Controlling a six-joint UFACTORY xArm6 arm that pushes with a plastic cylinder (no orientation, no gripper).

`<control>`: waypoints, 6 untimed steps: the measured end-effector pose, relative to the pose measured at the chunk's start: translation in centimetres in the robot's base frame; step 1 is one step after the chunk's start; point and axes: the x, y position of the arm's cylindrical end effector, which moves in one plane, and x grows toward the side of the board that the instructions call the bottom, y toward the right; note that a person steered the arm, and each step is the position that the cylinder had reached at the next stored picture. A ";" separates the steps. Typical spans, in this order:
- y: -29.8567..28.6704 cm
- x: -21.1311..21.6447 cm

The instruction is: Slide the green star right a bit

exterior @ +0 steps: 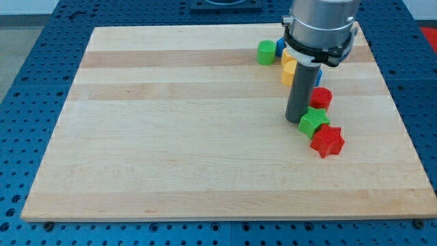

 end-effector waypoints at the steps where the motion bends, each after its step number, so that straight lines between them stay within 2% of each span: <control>1: -3.6 0.0; 2: -6.4 0.1; 3: -6.5 0.6; 6: 0.6 2.2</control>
